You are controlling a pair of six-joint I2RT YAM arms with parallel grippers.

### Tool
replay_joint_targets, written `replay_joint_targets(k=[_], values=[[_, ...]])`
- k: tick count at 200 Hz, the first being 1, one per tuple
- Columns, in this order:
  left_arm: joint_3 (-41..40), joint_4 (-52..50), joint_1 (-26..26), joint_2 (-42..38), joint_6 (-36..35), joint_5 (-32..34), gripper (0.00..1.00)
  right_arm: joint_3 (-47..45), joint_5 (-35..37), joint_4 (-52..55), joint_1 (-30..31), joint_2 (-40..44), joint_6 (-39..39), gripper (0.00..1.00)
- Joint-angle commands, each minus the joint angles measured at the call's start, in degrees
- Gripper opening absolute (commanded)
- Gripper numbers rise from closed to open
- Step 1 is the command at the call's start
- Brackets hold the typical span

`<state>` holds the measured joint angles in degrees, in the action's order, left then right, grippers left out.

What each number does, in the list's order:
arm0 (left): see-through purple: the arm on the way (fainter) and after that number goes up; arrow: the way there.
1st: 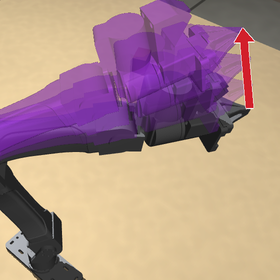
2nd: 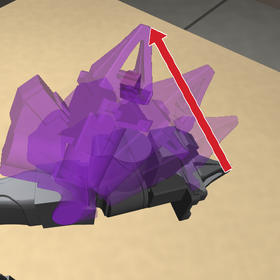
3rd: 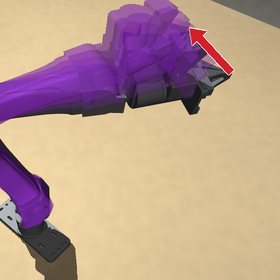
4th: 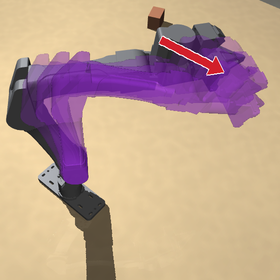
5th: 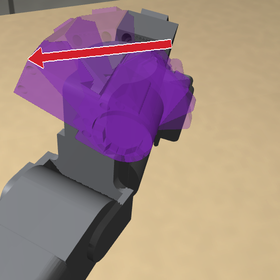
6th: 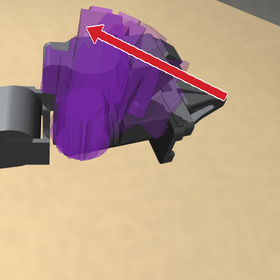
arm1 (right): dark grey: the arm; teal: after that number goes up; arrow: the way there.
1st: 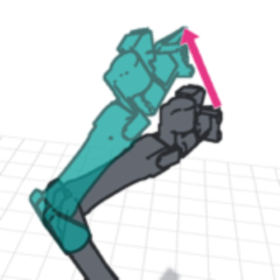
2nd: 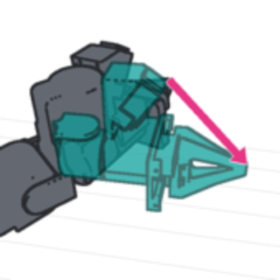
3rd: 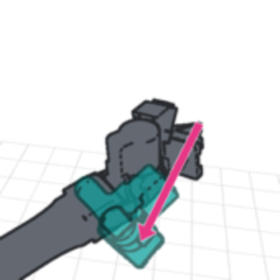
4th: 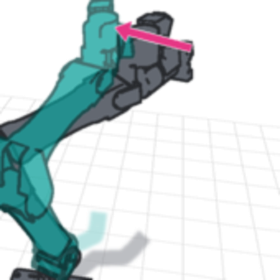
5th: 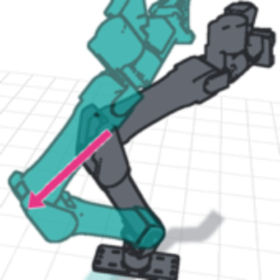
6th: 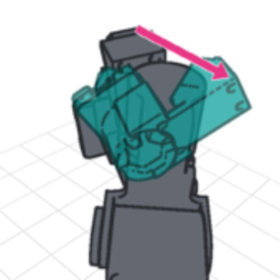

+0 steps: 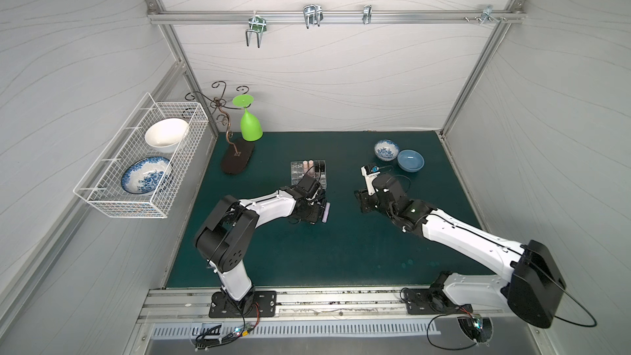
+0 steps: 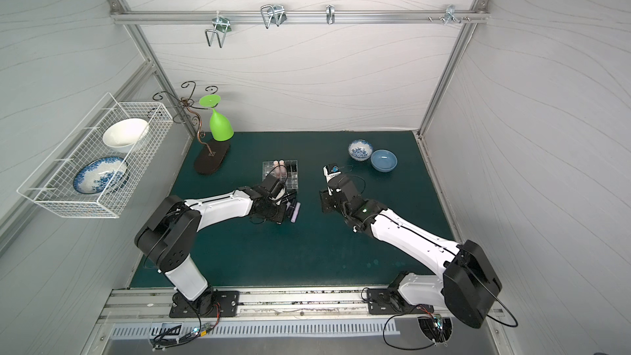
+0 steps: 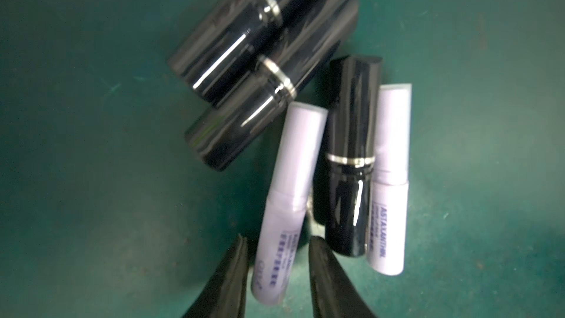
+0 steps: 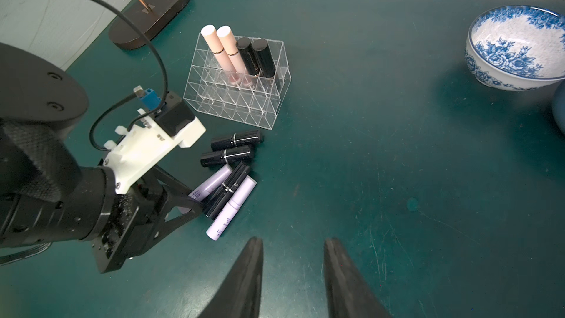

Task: Arrange the lipsticks in the organizer
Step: Pick up the lipstick at the center of the board.

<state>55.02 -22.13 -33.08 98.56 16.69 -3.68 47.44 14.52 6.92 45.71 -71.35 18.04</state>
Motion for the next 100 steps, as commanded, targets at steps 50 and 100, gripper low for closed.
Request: replay_joint_targets(k=[50, 100], values=[[1.8, 1.6, -0.3, 2.8, -1.1, -0.1, 0.28, 0.3, 0.4, 0.5, -0.3, -0.4, -0.5, 0.36], [0.6, 0.7, -0.3, 0.6, -2.0, 2.2, 0.24, 0.1, 0.0, 0.2, -0.2, -0.5, -0.3, 0.36]])
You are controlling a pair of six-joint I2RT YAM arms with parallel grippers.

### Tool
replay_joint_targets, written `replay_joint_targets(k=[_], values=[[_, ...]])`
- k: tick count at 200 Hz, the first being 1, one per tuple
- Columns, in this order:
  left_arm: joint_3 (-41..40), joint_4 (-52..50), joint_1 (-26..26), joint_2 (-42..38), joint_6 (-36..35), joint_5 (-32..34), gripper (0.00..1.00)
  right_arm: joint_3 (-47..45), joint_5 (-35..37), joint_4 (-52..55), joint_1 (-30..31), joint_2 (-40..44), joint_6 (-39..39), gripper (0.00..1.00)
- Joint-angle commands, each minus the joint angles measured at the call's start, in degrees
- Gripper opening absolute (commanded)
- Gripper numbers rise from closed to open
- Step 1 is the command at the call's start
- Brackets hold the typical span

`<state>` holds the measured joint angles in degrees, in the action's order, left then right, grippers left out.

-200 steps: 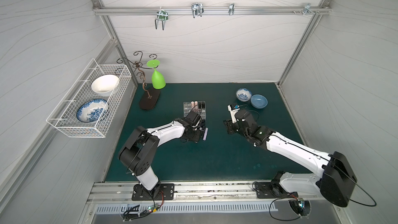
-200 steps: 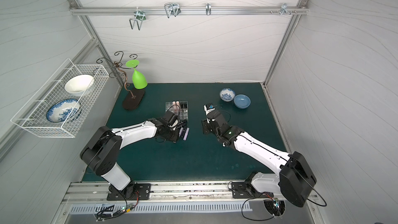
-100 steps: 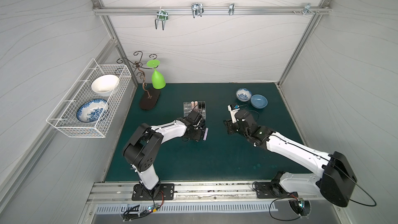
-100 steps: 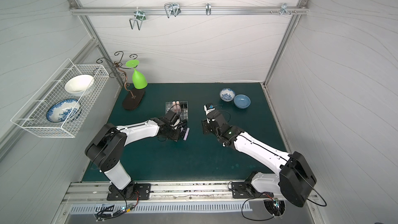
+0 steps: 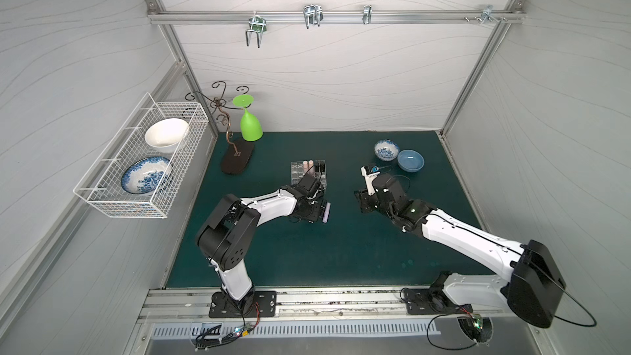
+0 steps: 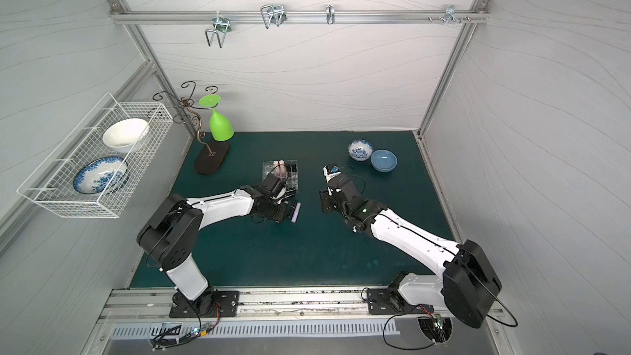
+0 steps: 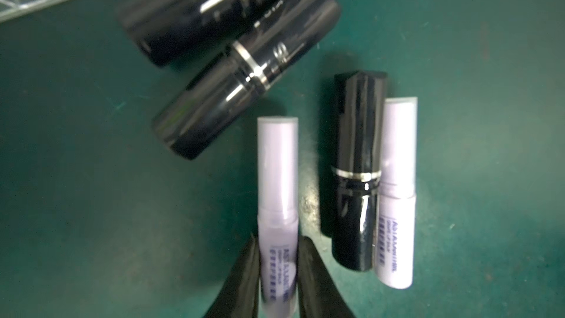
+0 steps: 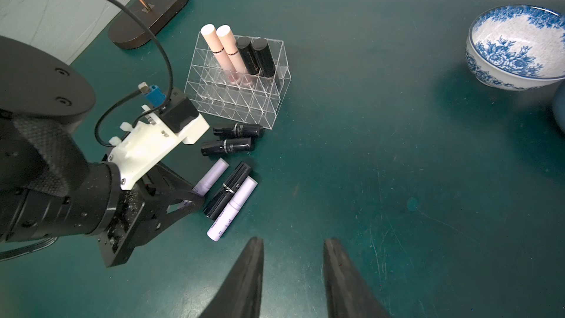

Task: Arrange the lipsticks in the organizer
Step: Pick up the lipstick at the center of the board.

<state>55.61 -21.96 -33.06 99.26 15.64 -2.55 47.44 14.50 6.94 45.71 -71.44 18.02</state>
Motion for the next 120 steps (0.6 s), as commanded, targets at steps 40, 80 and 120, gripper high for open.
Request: replay_joint_targets(k=[40, 80, 120], values=[[-0.2, -1.6, -0.8, -4.7, -1.1, 0.6, 0.23, 0.0, 0.0, 0.4, -0.3, 0.3, -0.1, 0.36], [-0.9, -5.5, -2.4, -14.9, -0.7, -1.4, 0.23, 0.6, -0.4, 0.7, -0.2, 0.9, 0.1, 0.36], [-5.1, -3.3, -3.3, -27.7, 0.5, -11.6, 0.22, 13.3, -21.2, 12.0, -4.7, -0.6, -5.2, 0.47]])
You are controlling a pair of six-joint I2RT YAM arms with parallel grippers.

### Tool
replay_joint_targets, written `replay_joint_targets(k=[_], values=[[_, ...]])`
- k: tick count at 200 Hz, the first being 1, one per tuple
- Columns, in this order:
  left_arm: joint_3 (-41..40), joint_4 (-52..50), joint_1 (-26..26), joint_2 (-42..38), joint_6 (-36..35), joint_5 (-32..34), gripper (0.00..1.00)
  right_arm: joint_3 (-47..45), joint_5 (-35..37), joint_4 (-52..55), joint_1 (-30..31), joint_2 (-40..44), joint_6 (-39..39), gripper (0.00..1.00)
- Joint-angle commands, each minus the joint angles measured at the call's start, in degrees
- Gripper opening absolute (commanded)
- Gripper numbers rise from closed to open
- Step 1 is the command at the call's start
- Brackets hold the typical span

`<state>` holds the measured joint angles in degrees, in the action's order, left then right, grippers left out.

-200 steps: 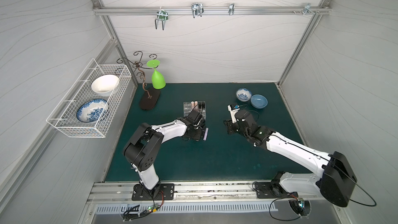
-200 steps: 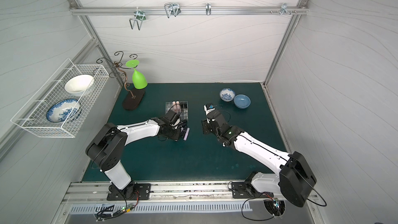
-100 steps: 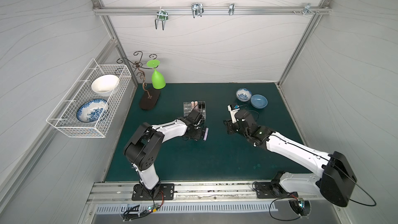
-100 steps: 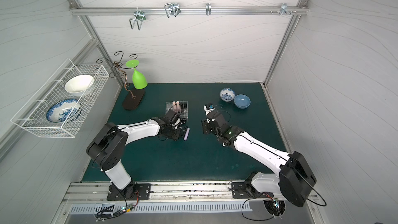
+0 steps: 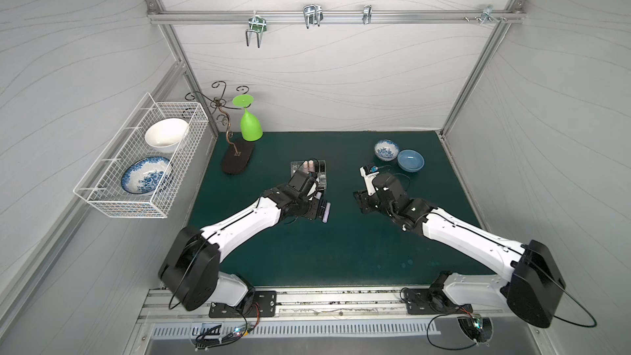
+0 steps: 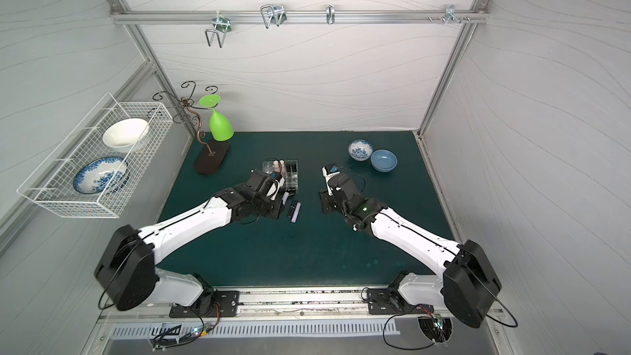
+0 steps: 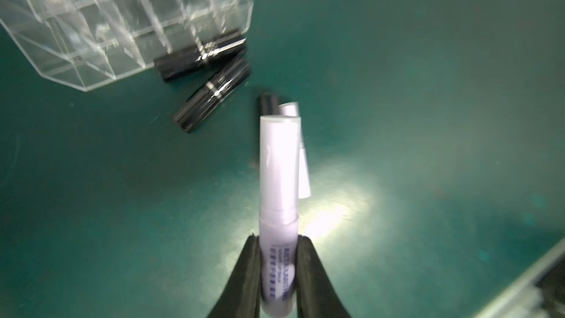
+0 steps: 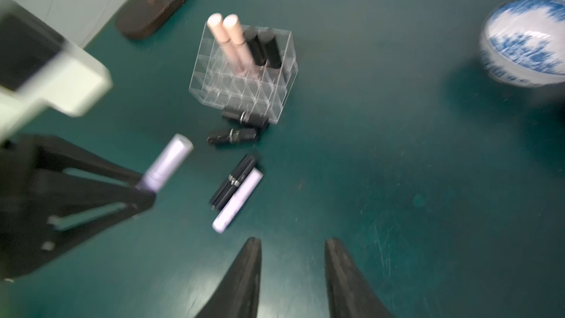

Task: Arrange the lipsticks in the organizer
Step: Pick up the lipstick at the center of the board.

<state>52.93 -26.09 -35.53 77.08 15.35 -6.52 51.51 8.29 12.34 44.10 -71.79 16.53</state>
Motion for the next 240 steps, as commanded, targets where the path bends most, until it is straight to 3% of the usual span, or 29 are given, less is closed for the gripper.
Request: replay_joint_targets(k=[1, 24, 53, 90, 125, 165, 240], values=[[-2.5, 1.0, -0.8, -5.8, 0.9, -7.9, 0.22, 9.6, -15.8, 6.8, -3.2, -0.4, -3.8, 0.48], [-4.6, 4.9, -1.2, -11.6, 2.5, -14.1, 0.22, 15.8, -34.0, 11.6, -6.0, -1.3, -4.2, 0.61], [-3.9, 7.0, -1.3, -15.5, 3.4, -20.8, 0.22, 18.0, -49.5, 13.2, -8.4, -3.0, -2.5, 0.65], [-4.4, 10.0, -1.4, -19.9, 5.6, -25.3, 0.22, 17.4, -57.9, 13.4, -9.8, -6.1, -2.6, 0.65], [-4.4, 10.1, -1.4, -20.0, 5.5, -26.4, 0.21, 14.5, -67.0, 6.5, -10.1, -8.9, 0.9, 0.64], [-5.0, 10.6, -1.4, -19.4, 5.1, -26.9, 0.21, 13.5, -72.3, 2.5, -10.1, -9.7, 3.5, 0.60], [-5.5, 11.7, -1.3, -19.6, 5.6, -28.6, 0.21, 14.6, -68.9, 0.9, -7.9, -12.6, 4.6, 0.42]])
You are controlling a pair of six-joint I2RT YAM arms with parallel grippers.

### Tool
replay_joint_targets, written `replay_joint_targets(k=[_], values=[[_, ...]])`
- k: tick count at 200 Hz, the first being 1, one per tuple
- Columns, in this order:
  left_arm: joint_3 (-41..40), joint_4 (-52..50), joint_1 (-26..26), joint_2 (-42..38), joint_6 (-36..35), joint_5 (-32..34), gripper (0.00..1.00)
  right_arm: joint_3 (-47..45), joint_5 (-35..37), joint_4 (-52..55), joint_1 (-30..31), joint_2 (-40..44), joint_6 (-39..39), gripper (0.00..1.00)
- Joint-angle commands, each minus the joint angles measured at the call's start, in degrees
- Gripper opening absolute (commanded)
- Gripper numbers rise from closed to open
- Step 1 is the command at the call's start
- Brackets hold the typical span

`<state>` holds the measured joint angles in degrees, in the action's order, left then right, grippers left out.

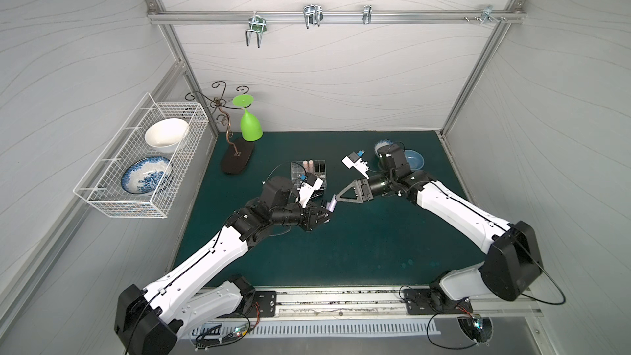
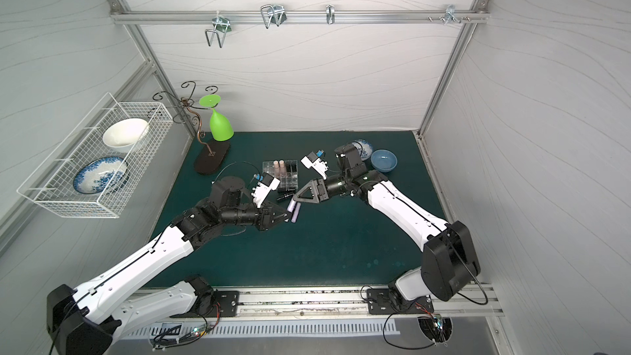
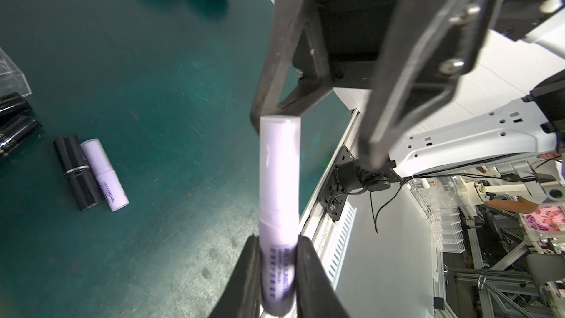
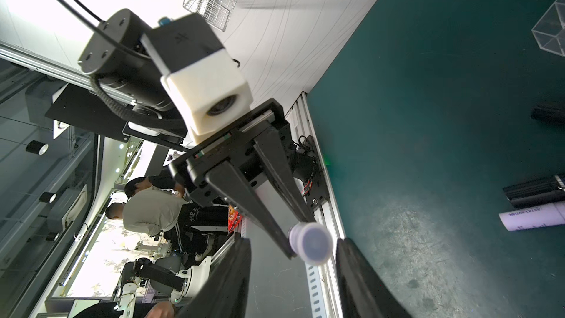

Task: Arrange the lipsticks in the organizer
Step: Pick up the lipstick at the center of the board, then place the lipstick in the storage box.

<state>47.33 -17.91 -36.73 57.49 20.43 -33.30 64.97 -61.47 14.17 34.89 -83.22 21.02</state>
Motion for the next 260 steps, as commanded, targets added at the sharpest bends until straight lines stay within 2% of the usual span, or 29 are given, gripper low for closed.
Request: replay_joint_targets(k=[1, 58, 65, 79, 86, 110, 128, 155, 189, 210, 260], values=[[0.1, 3.5, -0.2, 0.0, 0.5, -1.9, 0.21, 1.1, 0.8, -0.9, 1.3, -1.2, 0.2, 0.42], [0.1, 2.2, -0.2, -0.1, -0.5, -0.1, 0.23, 1.1, 1.3, -1.6, 1.6, -0.9, 0.9, 0.22], [0.1, 1.5, -0.1, 0.1, -0.9, 0.9, 0.27, 1.2, 1.5, -1.5, 1.6, -1.0, 0.9, 0.20], [-0.2, 0.6, -0.2, 0.2, -1.5, 4.5, 0.49, 1.3, 3.2, -1.0, 1.4, -1.0, 0.6, 0.18], [-0.5, 0.2, -0.2, 0.0, -1.5, 7.2, 0.57, 1.7, 6.0, 0.2, 1.4, -1.0, -0.1, 0.17], [-0.9, -2.3, -0.1, -0.2, -1.2, 18.3, 0.70, 3.5, 17.7, 3.5, 1.5, -1.8, -2.7, 0.15], [-1.6, -3.2, -0.2, -0.4, 0.0, 25.8, 0.76, 4.2, 27.1, 2.4, 1.7, -2.9, -3.7, 0.15], [-3.7, -2.4, -0.1, -0.8, 2.7, 34.6, 0.77, 6.4, 40.8, 0.2, 2.7, -6.4, -6.1, 0.15], [-7.6, 1.2, -0.1, -0.3, 5.9, 42.4, 0.71, 10.0, 56.8, -4.4, 5.9, -12.9, -11.0, 0.15], [-8.3, 1.8, -0.1, 0.6, 5.9, 44.7, 0.70, 13.5, 61.0, -6.7, 6.3, -18.4, -12.6, 0.15], [-9.4, 2.9, 0.0, -0.4, 4.7, 46.9, 0.66, 21.2, 65.8, -8.7, 6.7, -27.9, -14.9, 0.15]])
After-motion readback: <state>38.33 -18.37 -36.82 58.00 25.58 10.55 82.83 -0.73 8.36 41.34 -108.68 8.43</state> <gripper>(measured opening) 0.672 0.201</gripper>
